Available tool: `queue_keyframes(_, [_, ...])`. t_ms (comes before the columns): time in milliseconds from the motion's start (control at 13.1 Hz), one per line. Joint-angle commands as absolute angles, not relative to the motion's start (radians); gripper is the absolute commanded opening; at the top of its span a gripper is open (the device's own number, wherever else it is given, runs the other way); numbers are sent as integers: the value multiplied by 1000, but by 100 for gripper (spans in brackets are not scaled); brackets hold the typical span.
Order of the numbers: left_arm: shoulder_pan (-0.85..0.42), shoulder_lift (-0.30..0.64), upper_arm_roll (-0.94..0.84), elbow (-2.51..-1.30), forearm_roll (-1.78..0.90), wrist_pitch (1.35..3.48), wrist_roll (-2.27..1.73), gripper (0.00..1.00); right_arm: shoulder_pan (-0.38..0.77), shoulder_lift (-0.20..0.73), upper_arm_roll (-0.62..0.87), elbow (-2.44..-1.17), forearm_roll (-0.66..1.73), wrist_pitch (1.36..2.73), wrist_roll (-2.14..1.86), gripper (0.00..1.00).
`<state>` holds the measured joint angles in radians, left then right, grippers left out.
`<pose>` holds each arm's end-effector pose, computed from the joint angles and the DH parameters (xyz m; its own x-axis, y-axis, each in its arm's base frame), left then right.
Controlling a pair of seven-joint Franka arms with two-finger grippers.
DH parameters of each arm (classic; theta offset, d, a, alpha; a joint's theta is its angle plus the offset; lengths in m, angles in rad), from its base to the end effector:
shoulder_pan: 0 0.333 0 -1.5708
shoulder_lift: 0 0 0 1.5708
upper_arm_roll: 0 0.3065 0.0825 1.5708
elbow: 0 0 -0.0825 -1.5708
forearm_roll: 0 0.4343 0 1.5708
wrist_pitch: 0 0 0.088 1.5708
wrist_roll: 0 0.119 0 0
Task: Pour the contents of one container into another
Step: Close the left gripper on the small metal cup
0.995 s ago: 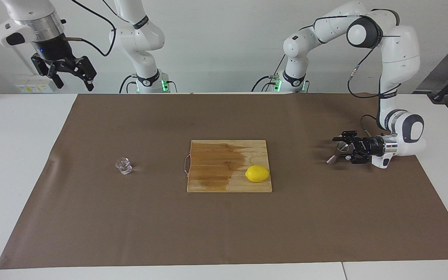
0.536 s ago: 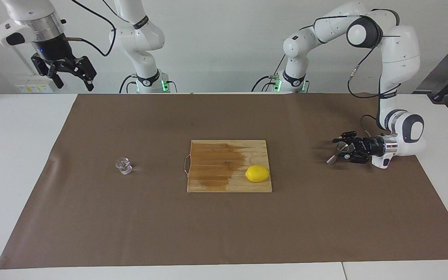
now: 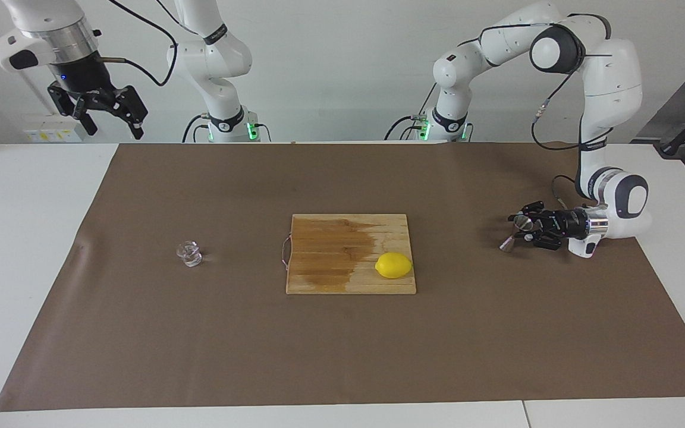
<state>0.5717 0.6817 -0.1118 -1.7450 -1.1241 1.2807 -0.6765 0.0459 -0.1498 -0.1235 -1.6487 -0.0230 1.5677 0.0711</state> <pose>0.5877 0.1550 0.1788 -0.0051 -0.0038 -1.0000 0.9992 -0.0388 -0.0049 0.5571 -0.0511 0.6485 0.9867 -0.1479 0.0678 -0.1482 -0.9890 -0.0003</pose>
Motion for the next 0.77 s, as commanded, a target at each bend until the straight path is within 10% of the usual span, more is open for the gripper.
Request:
queue_keyframes(0, [575,667,-118,-1763,-1144,1296,-695,38,41,-169,-120,-1663,-15,1560,81,100])
queue_keyframes(689, [519,640,-124,-1741,-1187,1292,-735,37,41,-169,-120,-1663,-17,1560,81,100])
